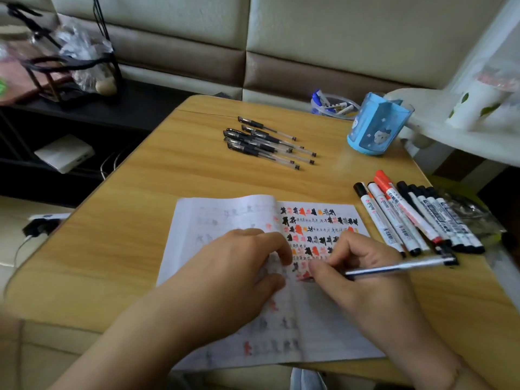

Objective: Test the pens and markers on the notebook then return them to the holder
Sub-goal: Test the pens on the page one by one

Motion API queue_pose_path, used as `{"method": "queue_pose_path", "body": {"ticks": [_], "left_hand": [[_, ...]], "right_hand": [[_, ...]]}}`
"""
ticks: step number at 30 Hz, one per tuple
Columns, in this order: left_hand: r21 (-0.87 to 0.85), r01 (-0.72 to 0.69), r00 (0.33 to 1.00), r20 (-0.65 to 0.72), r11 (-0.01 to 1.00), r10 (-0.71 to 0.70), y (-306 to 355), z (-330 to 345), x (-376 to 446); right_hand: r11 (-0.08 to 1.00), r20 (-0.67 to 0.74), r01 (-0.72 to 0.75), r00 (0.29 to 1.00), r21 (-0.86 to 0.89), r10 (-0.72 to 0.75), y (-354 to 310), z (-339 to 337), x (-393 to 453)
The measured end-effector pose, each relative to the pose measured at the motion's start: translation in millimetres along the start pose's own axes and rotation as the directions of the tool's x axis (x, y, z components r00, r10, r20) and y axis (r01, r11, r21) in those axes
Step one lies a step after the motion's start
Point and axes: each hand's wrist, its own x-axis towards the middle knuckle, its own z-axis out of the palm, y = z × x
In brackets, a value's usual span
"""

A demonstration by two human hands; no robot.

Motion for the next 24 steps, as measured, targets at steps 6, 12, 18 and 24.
{"method": "queue_pose_path", "body": {"ticks": [6, 12, 18, 24], "left_hand": [[-0.009, 0.006, 1.0, -0.002, 1.0, -0.006, -0.1, 0.9, -1.8], [-0.006, 0.013, 1.0, 0.006, 1.0, -0.013, 1.5, 1.5, -1.8], [0.007, 0.018, 1.0, 0.007, 1.0, -0.018, 3.4, 0.4, -2.4], [0.013, 0.031, 0.999, 0.023, 0.999, -0.032, 5.1, -1.0, -2.1]], "right_hand": [[0.99, -0.028, 0.042, 0.999, -0.137, -0.046, 5.3, 2.7, -0.6], [0.987, -0.005, 0.017, 1.0, -0.16, -0.018, 5.2, 3.3, 0.1], [0.986, 0.02, 0.023, 1.0, -0.162, -0.02, 3.4, 3.1, -0.1], [0.986, 0.006, 0.005, 1.0, -0.169, -0.004, 2.1, 3.8, 1.1]]}}
